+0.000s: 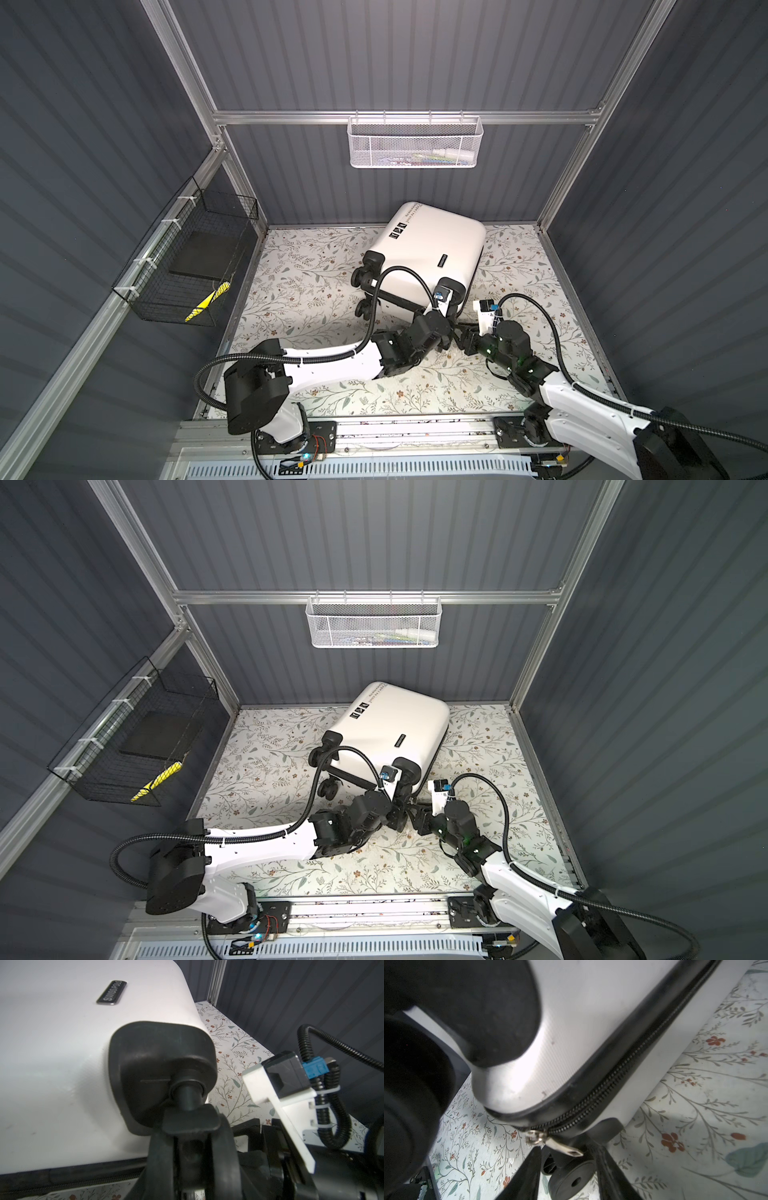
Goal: Pack the luggage
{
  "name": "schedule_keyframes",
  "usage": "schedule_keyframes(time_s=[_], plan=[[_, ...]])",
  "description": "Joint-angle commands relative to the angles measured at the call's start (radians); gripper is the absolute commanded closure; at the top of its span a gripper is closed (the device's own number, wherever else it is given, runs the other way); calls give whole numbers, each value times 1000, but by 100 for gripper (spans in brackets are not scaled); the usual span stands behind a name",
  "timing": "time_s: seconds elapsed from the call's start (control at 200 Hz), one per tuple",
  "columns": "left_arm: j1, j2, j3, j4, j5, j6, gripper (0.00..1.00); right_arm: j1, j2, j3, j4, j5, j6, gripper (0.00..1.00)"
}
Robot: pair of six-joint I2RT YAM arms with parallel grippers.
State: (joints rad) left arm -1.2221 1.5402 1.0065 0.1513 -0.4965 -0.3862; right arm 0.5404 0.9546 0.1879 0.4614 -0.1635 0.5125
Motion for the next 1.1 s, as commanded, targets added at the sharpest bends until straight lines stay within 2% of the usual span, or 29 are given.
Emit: schedule_keyframes(time_s=[0.0,0.19,0.59,0.885,1.096], plan=[[-1,-38,46,103,-5,4,100,1,26,35,69,-14,-7,55],[-1,-40,44,103,-7,4,100,1,59,45,89,-11,1,63],[-2,-46,42,103,-9,5,100,1,49,34,89,23,19,100],[-2,-54,36,103,-13,9,100,1,32,19,69,51,30,100],[-2,-66,18,105,-16,9,100,0,-28,-4,-12,167,70,100]])
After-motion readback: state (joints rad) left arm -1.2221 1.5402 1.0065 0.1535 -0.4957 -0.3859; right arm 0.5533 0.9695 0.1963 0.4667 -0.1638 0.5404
